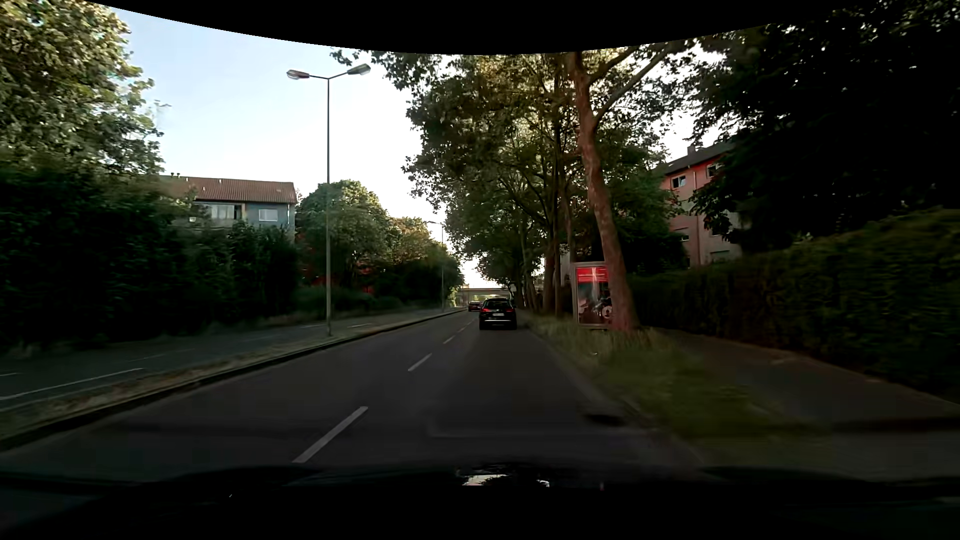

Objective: Follow the waypoints while adhering to traffic rules and regulations

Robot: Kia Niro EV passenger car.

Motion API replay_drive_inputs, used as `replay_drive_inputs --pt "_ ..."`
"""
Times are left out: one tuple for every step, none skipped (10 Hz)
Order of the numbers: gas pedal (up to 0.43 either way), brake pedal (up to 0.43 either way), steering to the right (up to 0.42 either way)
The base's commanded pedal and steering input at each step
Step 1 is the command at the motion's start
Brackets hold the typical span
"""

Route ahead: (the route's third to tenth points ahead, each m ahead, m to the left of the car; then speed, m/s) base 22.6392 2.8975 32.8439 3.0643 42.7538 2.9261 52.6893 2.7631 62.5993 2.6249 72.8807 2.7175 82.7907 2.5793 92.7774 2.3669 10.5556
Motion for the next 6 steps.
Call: replay_drive_inputs --pt "0.157 0.000 -0.001" --pt "0.157 0.000 -0.001" --pt "0.157 0.000 -0.001" --pt "0.157 0.000 -0.002" --pt "0.150 0.000 -0.002" --pt "0.150 0.000 -0.002"
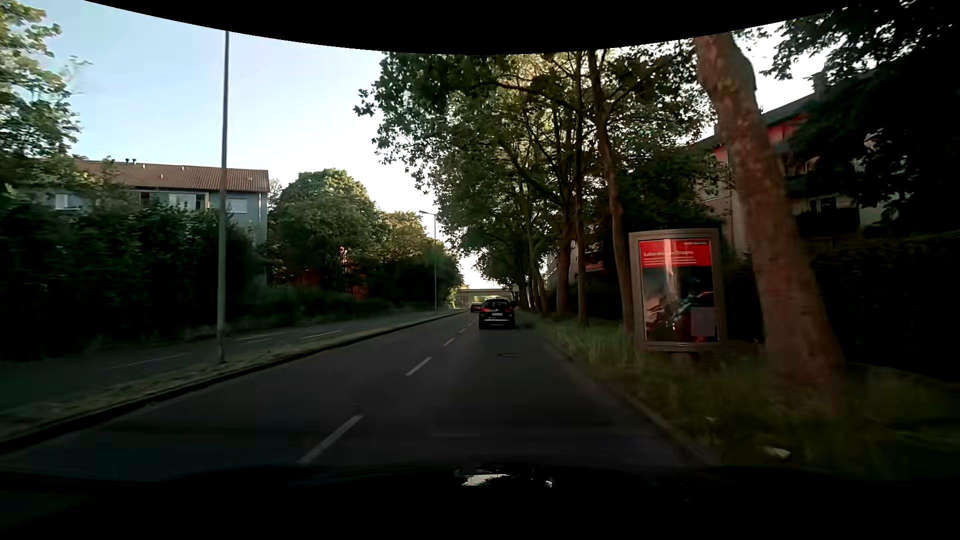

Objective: Follow the waypoints while adhering to traffic rules and regulations

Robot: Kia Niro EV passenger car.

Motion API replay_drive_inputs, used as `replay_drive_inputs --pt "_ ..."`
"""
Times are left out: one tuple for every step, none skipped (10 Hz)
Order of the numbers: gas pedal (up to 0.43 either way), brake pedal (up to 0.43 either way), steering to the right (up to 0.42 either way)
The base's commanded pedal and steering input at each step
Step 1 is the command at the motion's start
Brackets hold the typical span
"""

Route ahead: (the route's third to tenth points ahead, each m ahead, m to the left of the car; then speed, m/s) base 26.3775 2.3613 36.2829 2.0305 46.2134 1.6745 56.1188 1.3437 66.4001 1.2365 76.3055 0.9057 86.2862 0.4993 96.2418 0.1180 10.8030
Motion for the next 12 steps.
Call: replay_drive_inputs --pt "0.150 0.000 -0.001" --pt "0.138 0.000 -0.001" --pt "0.138 0.000 -0.002" --pt "0.138 0.000 -0.001" --pt "0.138 0.000 -0.001" --pt "0.138 0.000 -0.001" --pt "0.138 0.000 -0.002" --pt "0.138 0.000 -0.002" --pt "0.138 0.000 -0.002" --pt "0.138 0.000 -0.002" --pt "0.118 0.000 -0.002" --pt "0.118 0.000 -0.002"
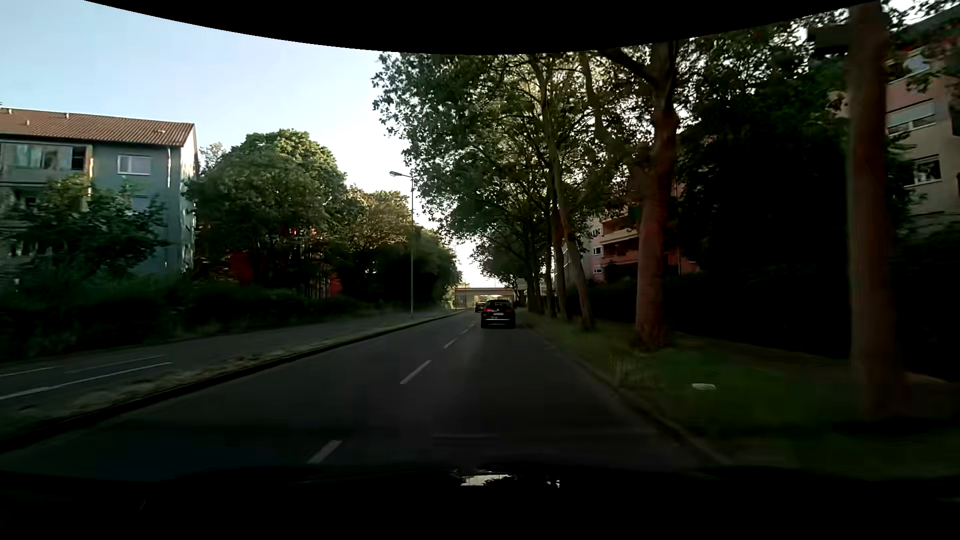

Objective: Follow the waypoints while adhering to traffic rules and regulations

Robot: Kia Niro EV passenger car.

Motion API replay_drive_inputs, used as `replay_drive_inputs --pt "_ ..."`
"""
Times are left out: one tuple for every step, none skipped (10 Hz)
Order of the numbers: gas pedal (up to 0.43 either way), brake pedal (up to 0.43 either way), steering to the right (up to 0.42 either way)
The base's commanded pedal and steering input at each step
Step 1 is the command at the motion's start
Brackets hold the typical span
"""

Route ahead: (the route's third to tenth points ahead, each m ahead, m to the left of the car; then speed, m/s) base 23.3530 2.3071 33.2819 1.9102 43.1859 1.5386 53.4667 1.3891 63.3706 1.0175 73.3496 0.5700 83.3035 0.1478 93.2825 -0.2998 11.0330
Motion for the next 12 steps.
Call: replay_drive_inputs --pt "0.118 0.000 -0.002" --pt "0.118 0.000 0.000" --pt "0.118 0.000 0.000" --pt "0.118 0.000 0.000" --pt "0.118 0.000 0.000" --pt "0.118 0.000 0.001" --pt "0.118 0.000 0.001" --pt "0.118 0.000 0.001" --pt "0.118 0.000 0.001" --pt "0.118 0.000 0.002" --pt "0.118 0.000 0.002" --pt "0.118 0.000 0.002"
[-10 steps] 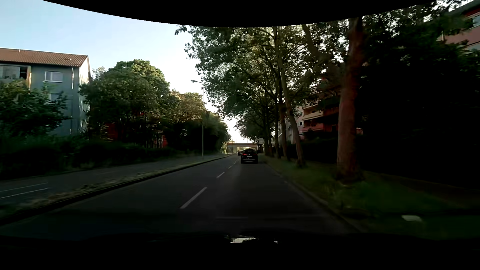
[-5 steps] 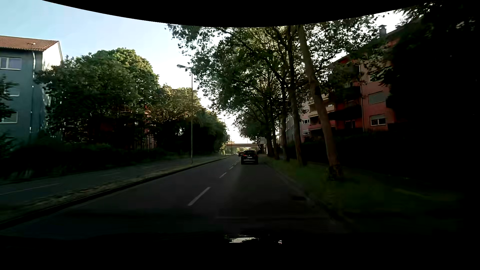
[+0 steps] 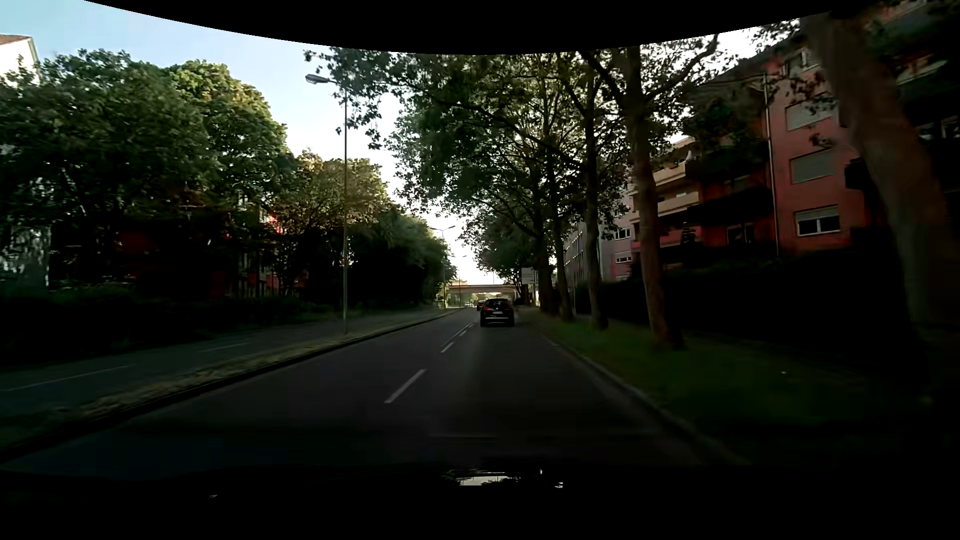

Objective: Follow the waypoints while adhering to traffic rules and regulations

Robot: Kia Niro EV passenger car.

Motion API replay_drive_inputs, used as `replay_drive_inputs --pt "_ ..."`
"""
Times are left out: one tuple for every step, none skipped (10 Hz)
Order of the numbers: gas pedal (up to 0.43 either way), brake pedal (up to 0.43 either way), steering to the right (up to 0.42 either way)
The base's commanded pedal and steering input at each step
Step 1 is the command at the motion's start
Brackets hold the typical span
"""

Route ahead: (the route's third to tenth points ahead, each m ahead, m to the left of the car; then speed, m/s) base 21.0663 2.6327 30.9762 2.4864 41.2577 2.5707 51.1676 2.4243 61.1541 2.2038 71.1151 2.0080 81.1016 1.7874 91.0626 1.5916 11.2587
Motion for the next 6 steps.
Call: replay_drive_inputs --pt "0.118 0.000 0.002" --pt "0.118 0.000 0.003" --pt "0.118 0.000 0.003" --pt "0.118 0.000 0.002" --pt "0.118 0.000 0.002" --pt "0.118 0.000 0.002"
